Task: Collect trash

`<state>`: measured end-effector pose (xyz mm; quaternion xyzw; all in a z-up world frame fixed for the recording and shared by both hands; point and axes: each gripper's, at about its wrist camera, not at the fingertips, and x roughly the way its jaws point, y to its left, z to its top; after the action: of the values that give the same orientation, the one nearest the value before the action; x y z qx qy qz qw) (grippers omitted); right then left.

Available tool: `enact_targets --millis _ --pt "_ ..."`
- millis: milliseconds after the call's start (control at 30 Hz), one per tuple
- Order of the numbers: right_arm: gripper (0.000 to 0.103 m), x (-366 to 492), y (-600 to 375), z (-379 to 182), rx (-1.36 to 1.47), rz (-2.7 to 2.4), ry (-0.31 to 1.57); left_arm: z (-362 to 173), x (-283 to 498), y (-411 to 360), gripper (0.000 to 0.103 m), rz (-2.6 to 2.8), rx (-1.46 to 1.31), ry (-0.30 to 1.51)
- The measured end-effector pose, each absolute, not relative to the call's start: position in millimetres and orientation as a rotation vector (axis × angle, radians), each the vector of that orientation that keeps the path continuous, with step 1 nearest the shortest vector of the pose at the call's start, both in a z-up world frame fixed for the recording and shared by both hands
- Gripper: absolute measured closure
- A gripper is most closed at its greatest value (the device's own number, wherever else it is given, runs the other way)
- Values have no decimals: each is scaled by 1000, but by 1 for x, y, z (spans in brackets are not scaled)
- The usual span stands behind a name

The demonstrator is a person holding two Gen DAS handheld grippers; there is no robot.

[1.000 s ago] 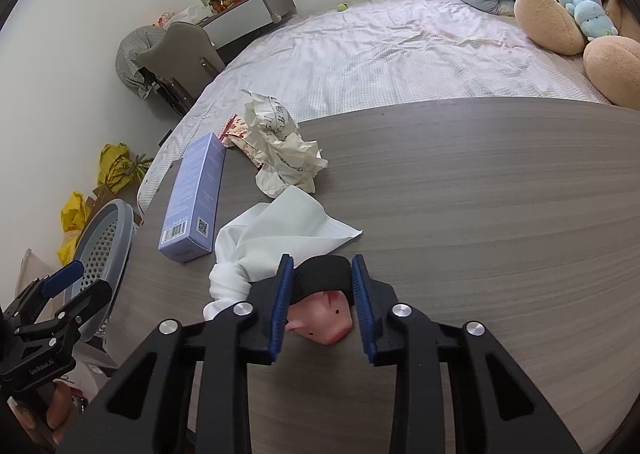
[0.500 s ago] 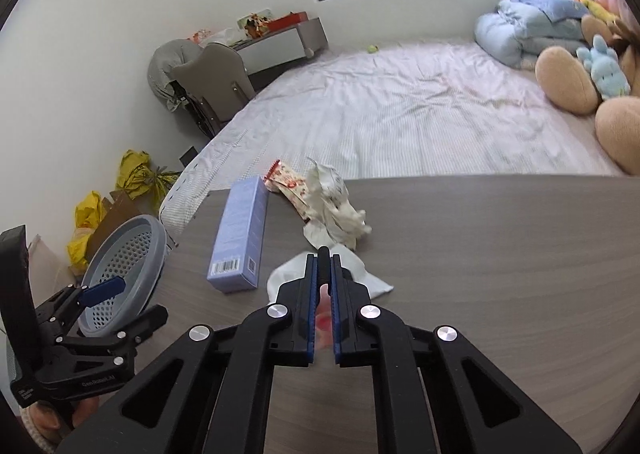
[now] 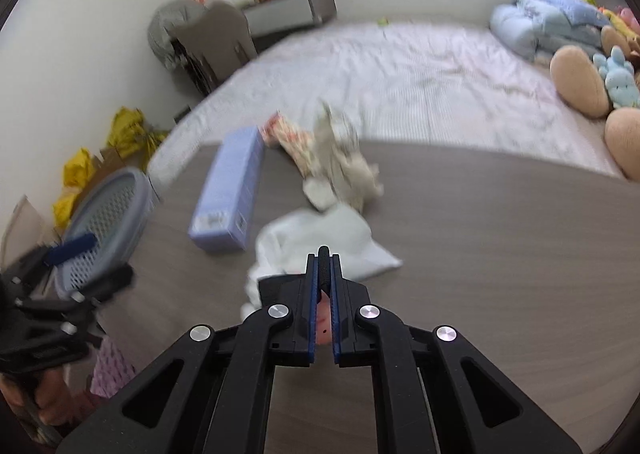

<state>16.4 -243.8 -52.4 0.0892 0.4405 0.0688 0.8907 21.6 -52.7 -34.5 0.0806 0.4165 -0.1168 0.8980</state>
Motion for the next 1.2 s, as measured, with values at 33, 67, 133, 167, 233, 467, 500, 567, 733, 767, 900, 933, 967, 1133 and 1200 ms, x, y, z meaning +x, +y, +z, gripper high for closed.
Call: enact_targets --millis 33,67,133,167,233,467,500,567,733,767,900,933,967,1133,1200 --pt "97 11 -242 -55 184 152 914 -34 22 -52 18 -240 165 860" --pt "97 5 -239 -56 181 173 917 -34 22 -51 18 -240 160 862" --pt "97 -4 -233 -59 152 192 931 -35 23 -50 18 -240 154 868" --pt "97 -10 -228 -60 131 208 934 -36 23 -51 18 -242 153 870" --pt "97 -12 -222 -61 98 217 942 -38 23 -52 18 -247 155 877" --pt "97 -18 -217 -55 22 217 936 -34 20 -53 18 -252 156 863" --pt "97 -17 -217 -51 34 222 924 -34 20 -52 18 -251 155 867" --pt "97 -17 -215 -39 51 222 883 -34 19 -52 18 -250 154 867" --pt "97 -10 -219 -6 101 243 784 -32 20 -49 18 -248 151 858" --pt "97 -6 -216 -7 82 238 796 -32 20 -49 18 -249 149 859" --pt "97 -6 -212 -6 77 233 781 -33 21 -46 18 -247 144 864" --pt "97 -7 -213 -4 83 222 769 -34 22 -46 18 -248 142 868" --pt "97 -8 -215 -3 88 214 761 -35 22 -46 18 -248 141 871" --pt "97 -14 -227 1 116 152 732 -37 29 -48 18 -247 137 868" --pt "97 -17 -235 2 131 118 721 -36 36 -51 18 -245 130 863"
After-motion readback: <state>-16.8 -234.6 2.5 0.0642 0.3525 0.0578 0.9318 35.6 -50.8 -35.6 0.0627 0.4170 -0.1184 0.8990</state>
